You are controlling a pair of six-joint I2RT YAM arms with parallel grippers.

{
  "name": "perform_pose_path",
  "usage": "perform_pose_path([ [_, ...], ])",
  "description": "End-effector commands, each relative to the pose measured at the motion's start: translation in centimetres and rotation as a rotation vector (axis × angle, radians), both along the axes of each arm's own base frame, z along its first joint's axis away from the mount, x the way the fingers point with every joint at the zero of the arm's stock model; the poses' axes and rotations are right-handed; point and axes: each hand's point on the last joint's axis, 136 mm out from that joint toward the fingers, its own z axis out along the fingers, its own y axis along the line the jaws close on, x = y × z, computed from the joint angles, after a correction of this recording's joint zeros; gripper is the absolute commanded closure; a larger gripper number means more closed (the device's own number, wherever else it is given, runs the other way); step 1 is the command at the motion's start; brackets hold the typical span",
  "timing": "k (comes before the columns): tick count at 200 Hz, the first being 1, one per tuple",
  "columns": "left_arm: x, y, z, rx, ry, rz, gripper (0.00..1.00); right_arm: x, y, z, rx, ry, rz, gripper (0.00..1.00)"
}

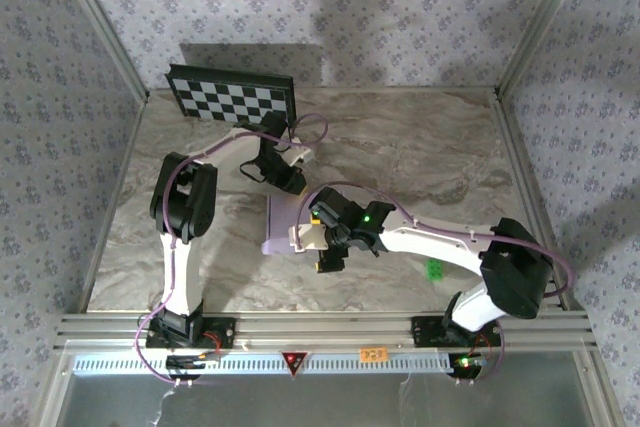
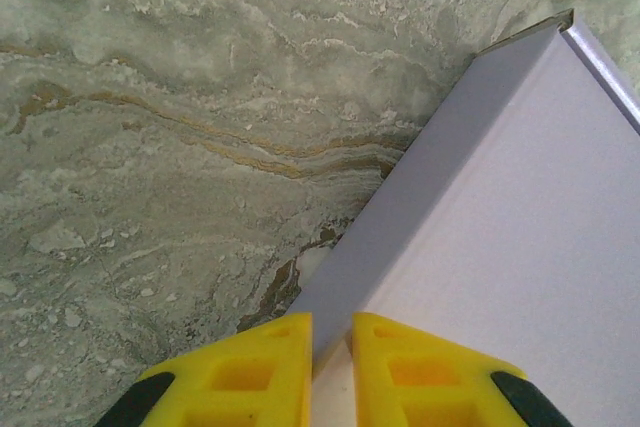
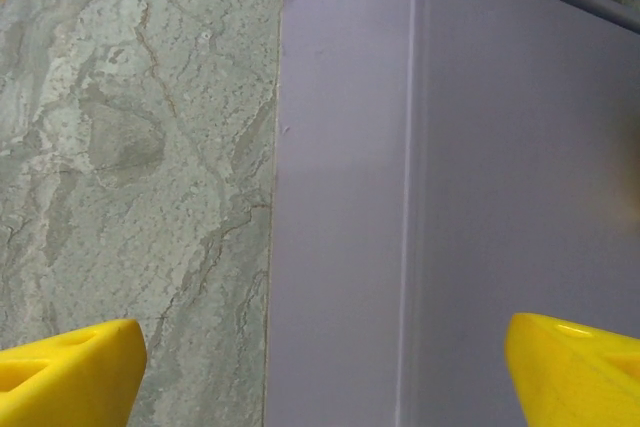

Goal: Fold the paper box

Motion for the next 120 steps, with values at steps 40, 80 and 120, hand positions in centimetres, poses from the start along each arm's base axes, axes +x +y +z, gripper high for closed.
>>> perform_pose_path([
  [40, -0.3, 0.8, -2.6, 0.081, 0.054, -0.003, 0.82, 1.6, 0.6, 0.5, -0.026, -0.046, 0.006, 0.08],
  [80, -0.3, 0.9, -2.9, 0.088, 0.065, -0.002, 0.82, 2.5, 0.9, 1.1, -0.022, -0.049, 0.014, 0.11],
  [120, -0.2, 0.8, -3.0, 0.085, 0.073, -0.008, 0.82, 3.6, 1.1, 1.5, -0.032, -0.069, 0.026, 0.13],
])
